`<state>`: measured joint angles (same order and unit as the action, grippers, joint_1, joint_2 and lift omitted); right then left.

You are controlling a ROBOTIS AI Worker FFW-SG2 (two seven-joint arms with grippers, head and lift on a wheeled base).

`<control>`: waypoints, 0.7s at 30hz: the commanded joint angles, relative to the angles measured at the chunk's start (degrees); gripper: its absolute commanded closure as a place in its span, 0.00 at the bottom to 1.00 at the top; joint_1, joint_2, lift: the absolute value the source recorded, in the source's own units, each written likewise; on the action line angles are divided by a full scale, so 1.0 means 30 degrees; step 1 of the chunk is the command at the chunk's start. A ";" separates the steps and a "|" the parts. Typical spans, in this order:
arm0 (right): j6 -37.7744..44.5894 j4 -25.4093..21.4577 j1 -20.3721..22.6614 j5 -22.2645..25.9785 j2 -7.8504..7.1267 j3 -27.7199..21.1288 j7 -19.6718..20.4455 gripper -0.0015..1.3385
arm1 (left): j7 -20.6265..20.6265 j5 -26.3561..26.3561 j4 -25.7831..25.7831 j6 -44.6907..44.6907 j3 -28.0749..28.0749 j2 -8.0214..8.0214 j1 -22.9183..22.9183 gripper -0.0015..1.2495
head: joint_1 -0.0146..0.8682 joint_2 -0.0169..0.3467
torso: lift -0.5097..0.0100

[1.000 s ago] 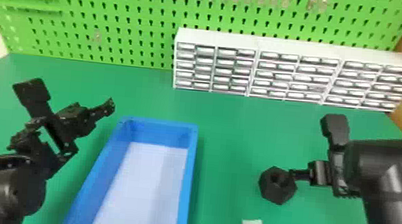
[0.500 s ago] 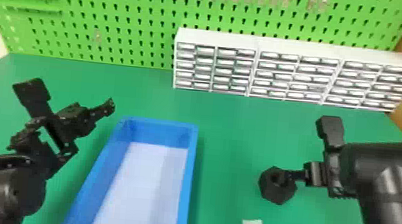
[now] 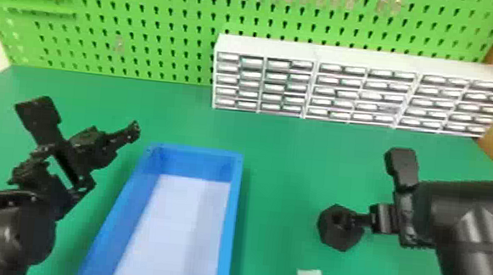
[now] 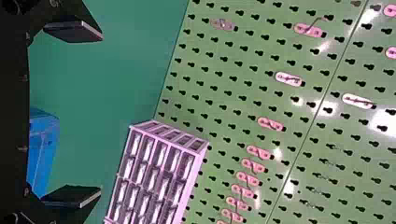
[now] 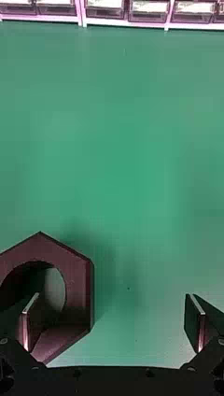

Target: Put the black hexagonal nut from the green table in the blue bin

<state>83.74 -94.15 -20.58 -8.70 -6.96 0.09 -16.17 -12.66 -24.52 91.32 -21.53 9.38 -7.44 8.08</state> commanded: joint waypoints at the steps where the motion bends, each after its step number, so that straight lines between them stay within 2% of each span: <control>1: -0.0171 0.0181 0.0092 0.0000 0.0005 0.0001 -0.0001 0.12 | 0.0000 0.0000 0.0000 0.0000 0.0008 -0.0009 0.0001 0.10 | 0.77 0.14 | 0.79; 21: -0.0815 0.0914 0.0238 0.0058 0.0064 0.0059 0.0028 0.12 | 0.0000 0.0000 0.0000 0.0000 -0.0021 0.0020 0.0001 0.10 | 0.77 0.14 | 0.79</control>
<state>81.54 -91.79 -19.97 -8.52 -6.83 0.23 -16.15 -12.66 -24.52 91.32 -21.53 9.31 -7.44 8.08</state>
